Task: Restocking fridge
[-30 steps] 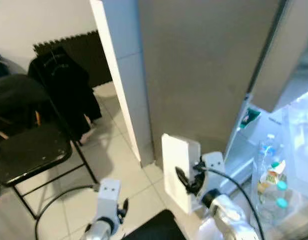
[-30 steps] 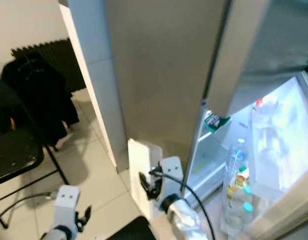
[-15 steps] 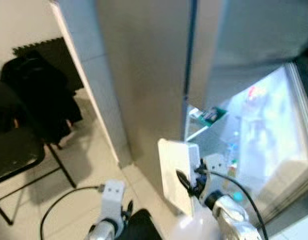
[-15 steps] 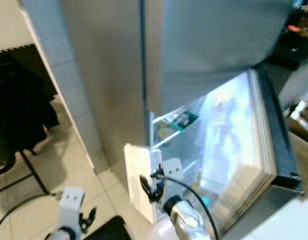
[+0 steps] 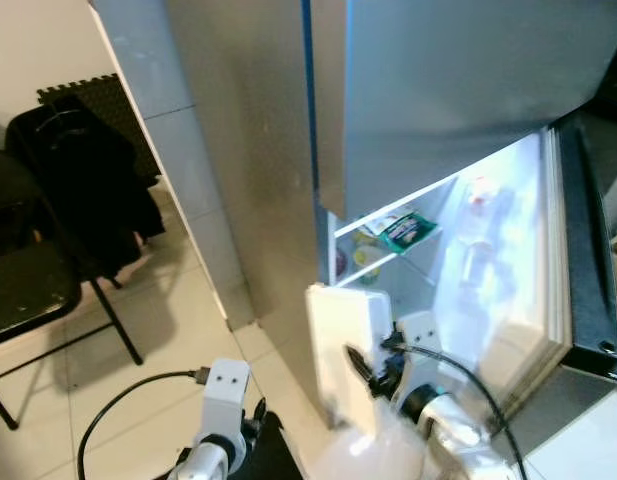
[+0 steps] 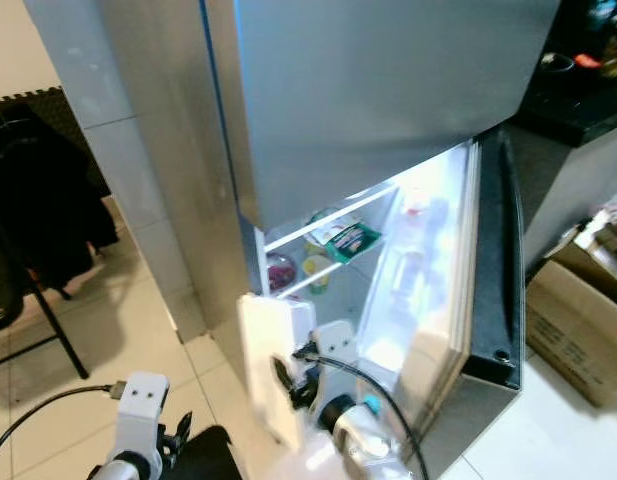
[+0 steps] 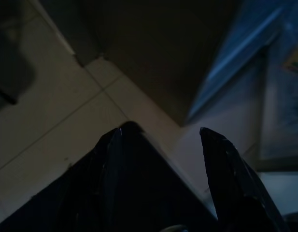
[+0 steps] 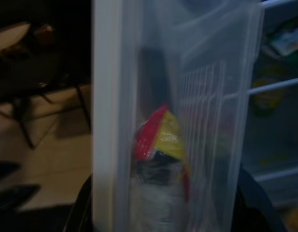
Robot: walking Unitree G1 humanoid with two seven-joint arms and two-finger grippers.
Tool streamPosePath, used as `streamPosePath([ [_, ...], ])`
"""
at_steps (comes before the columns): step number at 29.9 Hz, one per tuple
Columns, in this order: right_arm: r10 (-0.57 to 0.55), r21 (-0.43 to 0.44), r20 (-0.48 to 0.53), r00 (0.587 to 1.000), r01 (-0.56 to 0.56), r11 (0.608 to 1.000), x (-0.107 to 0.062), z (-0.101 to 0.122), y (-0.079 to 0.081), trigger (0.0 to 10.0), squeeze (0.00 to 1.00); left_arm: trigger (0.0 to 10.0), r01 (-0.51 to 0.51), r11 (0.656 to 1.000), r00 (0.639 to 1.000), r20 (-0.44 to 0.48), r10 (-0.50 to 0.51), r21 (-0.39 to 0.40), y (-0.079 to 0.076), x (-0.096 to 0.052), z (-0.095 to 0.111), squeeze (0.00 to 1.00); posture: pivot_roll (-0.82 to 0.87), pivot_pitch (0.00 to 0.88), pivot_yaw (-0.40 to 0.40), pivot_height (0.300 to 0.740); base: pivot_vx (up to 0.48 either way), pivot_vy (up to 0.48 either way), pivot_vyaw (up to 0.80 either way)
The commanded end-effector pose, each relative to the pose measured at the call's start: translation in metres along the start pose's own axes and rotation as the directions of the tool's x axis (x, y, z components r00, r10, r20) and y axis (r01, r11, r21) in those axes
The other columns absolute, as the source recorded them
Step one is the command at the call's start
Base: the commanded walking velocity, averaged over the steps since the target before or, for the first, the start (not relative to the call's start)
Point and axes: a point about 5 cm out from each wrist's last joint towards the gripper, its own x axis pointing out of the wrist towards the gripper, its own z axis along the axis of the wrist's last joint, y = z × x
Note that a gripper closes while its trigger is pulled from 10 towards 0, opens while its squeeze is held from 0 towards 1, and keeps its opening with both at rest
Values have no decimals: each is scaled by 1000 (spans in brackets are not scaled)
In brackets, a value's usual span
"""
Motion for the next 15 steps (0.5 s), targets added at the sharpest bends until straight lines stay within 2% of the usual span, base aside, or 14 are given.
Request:
streamPosePath([
  [1, -64, -22, 17, 998, 64, 998, 1, 2, -6, 10000, 0, 10000, -8, 1000, 999, -37, 8, 2, 3, -3, -9, 0, -76, 124, 52, 736, 0, -304, 0],
  [8, -276, -34, 27, 961, 277, 960, -2, 5, -38, 10000, 0, 10000, -6, 1000, 999, -38, 6, -3, 2, -3, -9, 0, -74, 126, 50, 736, 0, -295, 0],
  [15, -351, -55, 14, 936, 352, 935, -5, 3, -50, 10000, 0, 10000, -5, 1000, 999, -38, 5, -5, 2, -3, -9, 0, -73, 126, 50, 736, 0, -286, 0],
])
